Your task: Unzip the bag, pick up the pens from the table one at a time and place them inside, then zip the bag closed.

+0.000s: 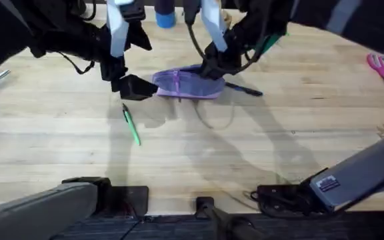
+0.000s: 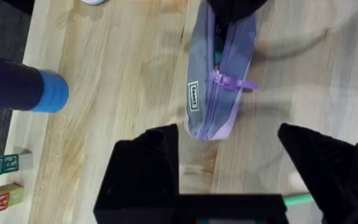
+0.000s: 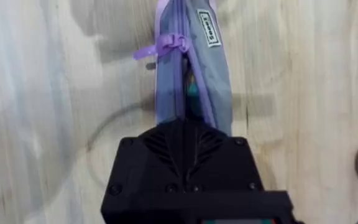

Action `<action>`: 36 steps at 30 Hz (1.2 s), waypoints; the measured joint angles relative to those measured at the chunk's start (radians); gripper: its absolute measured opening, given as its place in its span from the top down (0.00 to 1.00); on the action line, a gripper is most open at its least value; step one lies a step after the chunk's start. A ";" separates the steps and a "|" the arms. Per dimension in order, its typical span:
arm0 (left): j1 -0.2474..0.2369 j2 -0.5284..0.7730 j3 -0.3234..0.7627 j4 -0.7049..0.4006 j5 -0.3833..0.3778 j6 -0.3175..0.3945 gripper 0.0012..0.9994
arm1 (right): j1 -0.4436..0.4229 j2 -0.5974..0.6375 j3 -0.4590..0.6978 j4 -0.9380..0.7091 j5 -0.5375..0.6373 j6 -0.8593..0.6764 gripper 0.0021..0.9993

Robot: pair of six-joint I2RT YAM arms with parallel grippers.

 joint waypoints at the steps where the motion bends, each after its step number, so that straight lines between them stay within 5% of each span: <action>1: 0.000 0.000 0.000 0.000 0.000 0.000 0.01 | 0.002 0.013 0.000 0.006 0.001 0.000 0.97; 16: 0.000 0.000 0.000 0.000 0.000 0.000 0.01 | 0.015 0.087 0.004 0.029 0.003 0.000 0.97; 18: 0.000 0.000 0.000 0.000 0.000 0.000 0.01 | 0.015 0.087 0.004 0.029 0.003 0.001 0.83; 24: 0.000 0.000 0.000 0.000 0.000 0.000 0.01 | 0.016 0.089 0.004 0.036 0.009 -0.007 0.03; 36: 0.000 0.000 0.000 -0.001 0.000 0.000 0.01 | 0.018 0.090 0.004 0.036 0.011 -0.007 0.01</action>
